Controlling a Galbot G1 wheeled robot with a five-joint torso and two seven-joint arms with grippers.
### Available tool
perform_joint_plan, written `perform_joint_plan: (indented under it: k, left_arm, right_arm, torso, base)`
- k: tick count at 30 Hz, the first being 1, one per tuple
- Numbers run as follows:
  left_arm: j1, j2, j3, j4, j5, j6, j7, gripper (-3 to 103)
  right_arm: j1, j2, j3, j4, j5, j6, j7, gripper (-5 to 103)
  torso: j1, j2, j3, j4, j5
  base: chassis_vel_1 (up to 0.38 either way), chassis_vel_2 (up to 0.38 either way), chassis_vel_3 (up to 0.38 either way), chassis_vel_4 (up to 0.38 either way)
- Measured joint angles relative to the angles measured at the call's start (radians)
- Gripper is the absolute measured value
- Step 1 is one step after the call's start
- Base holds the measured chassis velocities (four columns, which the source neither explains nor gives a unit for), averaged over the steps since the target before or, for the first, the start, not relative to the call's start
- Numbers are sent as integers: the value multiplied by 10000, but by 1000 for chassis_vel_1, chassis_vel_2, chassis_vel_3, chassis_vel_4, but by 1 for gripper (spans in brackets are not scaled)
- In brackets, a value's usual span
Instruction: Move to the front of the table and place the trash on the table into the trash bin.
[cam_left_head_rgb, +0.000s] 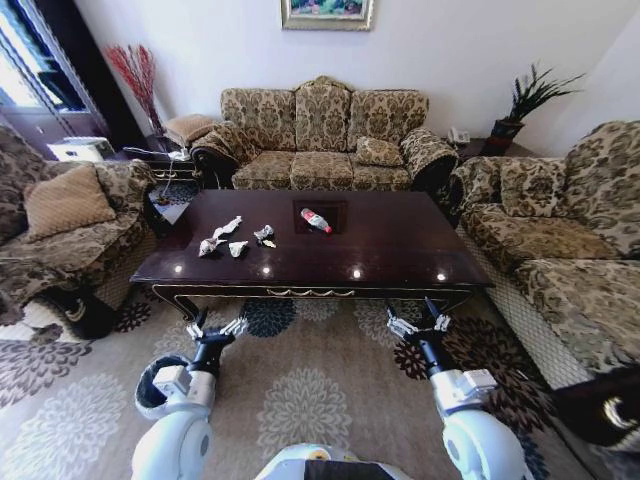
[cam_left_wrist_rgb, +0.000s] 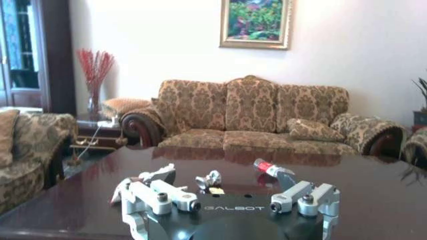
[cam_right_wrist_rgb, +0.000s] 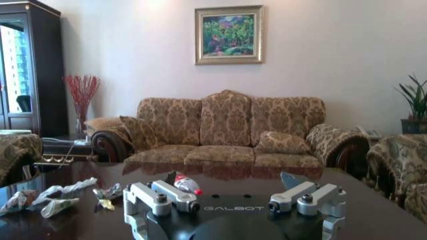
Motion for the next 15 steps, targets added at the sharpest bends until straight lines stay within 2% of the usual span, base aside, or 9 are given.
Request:
perform_joint_plan:
  k: [8, 11, 15]
  left_arm:
    - [-1, -64, 40, 310, 188, -54, 39, 100]
    - [-73, -87, 50, 441, 320, 116, -323, 100]
    - [-110, 0, -35, 530, 214, 621, -782, 100]
  right_arm:
    - [-29, -52, 33, -182, -195, 299, -196, 100]
    - [7, -22, -10, -237, -285, 384, -228, 100]
    - [104, 44, -70, -357, -325, 496, -251, 100]
  torso:
    - [-1, 0, 0, -1, 2]
    - [0, 0, 0, -1, 1]
    - [-1, 0, 0, -1, 1]
  base:
    - [0, 0, 0, 0]
    - [0, 0, 0, 0]
    - [0, 0, 0, 0]
